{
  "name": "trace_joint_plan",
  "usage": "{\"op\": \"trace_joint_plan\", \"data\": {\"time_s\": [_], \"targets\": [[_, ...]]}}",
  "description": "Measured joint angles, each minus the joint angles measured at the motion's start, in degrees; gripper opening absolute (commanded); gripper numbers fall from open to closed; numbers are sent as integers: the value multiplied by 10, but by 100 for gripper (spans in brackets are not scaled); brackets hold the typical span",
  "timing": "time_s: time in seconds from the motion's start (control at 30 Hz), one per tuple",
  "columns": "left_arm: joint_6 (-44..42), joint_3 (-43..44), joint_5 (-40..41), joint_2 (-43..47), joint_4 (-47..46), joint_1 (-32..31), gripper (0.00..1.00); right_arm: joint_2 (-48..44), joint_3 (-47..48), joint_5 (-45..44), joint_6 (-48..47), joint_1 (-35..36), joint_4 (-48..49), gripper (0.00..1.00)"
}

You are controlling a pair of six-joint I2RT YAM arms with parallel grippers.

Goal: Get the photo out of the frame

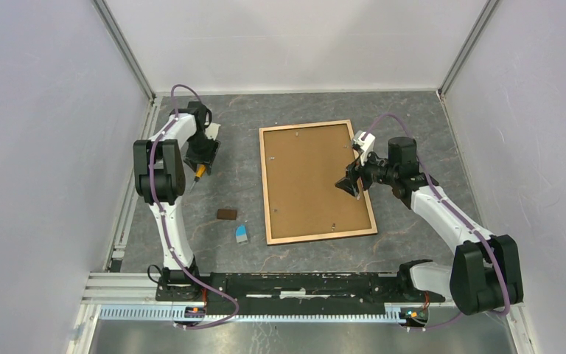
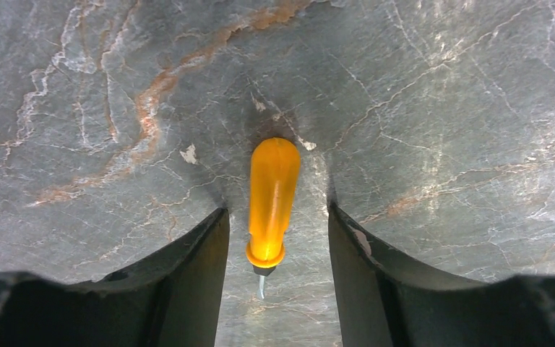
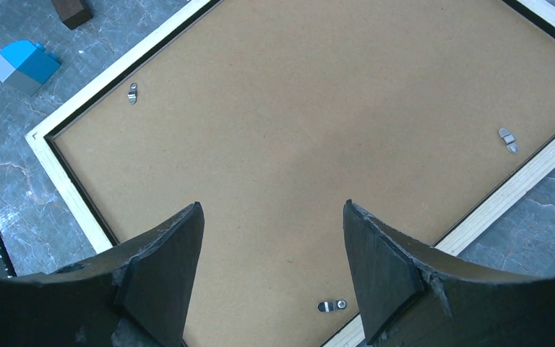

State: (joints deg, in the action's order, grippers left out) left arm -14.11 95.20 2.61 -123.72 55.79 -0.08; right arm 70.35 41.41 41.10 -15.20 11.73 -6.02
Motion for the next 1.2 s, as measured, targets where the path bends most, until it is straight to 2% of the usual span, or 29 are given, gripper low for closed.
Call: {"op": "trace_joint_plan", "data": {"time_s": [0.33,0.43,0.5,0.53,0.87,1.03,1.2], "targets": [[0,0,-5,2,0,8,78,2,0,9,5,-4,2,76],[0,-3,-12,8,0,12,86,2,0,11,6,-7,3,78],[0,-7,-13,13,0,14,98,2,0,13,8,-8,4,79],[0,-8,-15,17,0,14,100,2,0,14,9,-9,4,80],[-15,-17,-71,107,13,13,100,2,2,13,9,-14,-2,98],[-35,-18,-94,205,16,-2,100,-5,34,-20,-10,-15,-46,98],[-40,-32,-109,327,-17,-42,100,-76,54,-121,-23,-16,-53,98]]}}
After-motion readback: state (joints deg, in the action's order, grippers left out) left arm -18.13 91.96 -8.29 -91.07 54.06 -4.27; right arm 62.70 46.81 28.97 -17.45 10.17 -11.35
